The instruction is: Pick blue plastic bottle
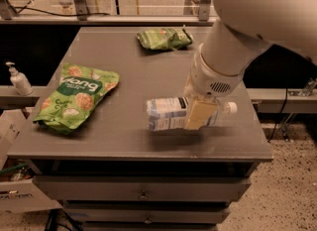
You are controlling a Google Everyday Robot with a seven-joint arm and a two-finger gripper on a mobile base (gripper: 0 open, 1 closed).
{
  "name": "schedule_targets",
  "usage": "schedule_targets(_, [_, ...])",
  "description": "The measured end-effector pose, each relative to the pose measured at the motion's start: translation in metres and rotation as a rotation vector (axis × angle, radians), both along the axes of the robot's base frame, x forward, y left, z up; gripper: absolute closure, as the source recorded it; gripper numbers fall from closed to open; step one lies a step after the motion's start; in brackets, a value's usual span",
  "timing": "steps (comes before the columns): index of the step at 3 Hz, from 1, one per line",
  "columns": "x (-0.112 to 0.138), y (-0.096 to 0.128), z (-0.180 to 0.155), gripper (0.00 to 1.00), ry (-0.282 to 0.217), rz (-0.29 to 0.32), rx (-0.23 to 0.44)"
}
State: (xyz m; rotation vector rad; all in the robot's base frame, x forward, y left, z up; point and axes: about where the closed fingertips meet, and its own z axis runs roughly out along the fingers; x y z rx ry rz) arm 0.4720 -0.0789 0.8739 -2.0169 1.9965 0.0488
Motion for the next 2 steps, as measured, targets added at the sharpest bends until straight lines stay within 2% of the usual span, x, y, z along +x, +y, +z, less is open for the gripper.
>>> schedule_targets(1, [0.0067,0.0222,0.0386,1.0,-0.005,-0.033,0.105])
schedule_targets(2, [0.0067,0.0223,0.0387,1.0,-0.006,-0.033,0.105])
